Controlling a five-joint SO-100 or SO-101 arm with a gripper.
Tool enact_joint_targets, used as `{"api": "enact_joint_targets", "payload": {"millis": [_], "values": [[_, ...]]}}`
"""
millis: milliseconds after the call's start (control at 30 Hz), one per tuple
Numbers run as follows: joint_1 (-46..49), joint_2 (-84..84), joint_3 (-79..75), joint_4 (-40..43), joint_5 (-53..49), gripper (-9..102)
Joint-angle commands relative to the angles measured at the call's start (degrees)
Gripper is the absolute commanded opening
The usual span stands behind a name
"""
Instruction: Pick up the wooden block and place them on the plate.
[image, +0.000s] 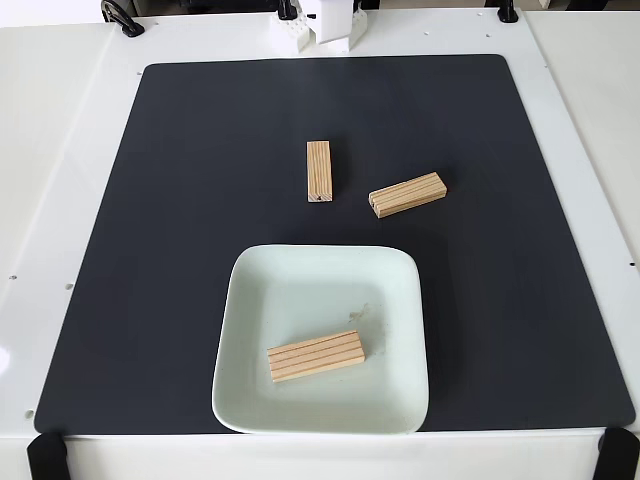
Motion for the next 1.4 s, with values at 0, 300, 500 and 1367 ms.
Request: {"api": "enact_joint_targets", "payload": {"millis": [0, 300, 500, 1367], "values": [[11.34, -3.78, -6.68, -0.62, 32.34, 0], [16.61, -25.05, -8.88, 5.10, 36.39, 0], [16.79, -39.29, -18.28, 22.15, 23.55, 0], [17.05, -60.29, -36.12, 31.46, 14.06, 0]]}}
